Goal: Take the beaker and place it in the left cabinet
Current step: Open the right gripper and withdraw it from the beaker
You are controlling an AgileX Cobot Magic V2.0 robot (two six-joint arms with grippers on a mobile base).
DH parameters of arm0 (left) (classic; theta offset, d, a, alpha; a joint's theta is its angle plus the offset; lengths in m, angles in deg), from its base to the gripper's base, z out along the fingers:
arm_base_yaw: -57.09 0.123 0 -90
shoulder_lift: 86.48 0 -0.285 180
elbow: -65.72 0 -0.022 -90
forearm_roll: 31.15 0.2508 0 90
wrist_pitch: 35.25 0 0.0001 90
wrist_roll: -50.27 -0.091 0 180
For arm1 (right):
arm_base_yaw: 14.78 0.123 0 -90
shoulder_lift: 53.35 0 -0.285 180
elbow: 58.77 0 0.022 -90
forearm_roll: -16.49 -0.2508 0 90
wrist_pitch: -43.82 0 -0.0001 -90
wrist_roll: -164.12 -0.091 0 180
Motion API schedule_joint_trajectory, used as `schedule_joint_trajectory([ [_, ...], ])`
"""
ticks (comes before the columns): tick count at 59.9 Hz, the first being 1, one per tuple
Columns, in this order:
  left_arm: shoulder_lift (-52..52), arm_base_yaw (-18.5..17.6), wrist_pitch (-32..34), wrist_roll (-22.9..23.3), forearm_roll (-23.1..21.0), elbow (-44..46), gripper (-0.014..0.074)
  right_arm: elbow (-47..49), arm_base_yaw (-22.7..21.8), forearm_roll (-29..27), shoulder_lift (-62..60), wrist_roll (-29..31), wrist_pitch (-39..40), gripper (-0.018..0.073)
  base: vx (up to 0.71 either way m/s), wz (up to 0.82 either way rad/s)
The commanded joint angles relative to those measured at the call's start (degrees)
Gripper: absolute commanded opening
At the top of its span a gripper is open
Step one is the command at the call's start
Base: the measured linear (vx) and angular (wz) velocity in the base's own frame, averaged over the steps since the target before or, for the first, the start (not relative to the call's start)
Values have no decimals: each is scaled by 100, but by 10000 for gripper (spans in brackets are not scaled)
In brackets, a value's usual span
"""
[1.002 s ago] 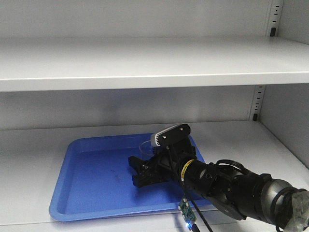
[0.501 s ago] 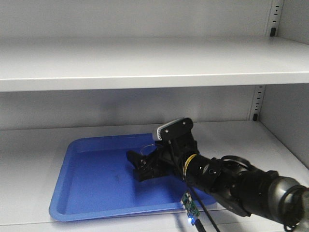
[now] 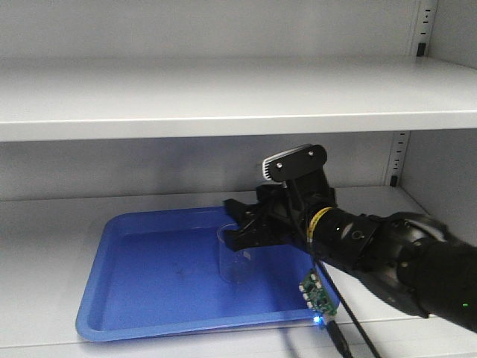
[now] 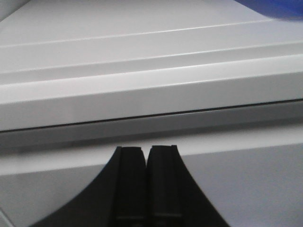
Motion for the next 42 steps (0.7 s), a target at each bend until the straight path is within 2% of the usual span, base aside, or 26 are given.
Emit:
schedule_joint_trajectory([
  [1, -56, -31, 429, 23, 19, 89, 4, 167, -6, -59, -547, 38, -536, 153, 0, 0],
  [6, -56, -31, 429, 23, 19, 89, 4, 167, -6, -65, -747, 38, -1267, -15, 0, 0],
  [24, -56, -31, 429, 23, 19, 89, 4, 167, -6, -198, -1221, 25, -3397, -8, 0, 0],
  [36, -56, -31, 429, 23, 19, 89, 4, 162, -6, -510, -1566, 25, -4142, -8, 0, 0],
  [42, -56, -31, 429, 23, 19, 89, 4, 5, -6, -526, -1794, 25, -4228, -8, 0, 0],
])
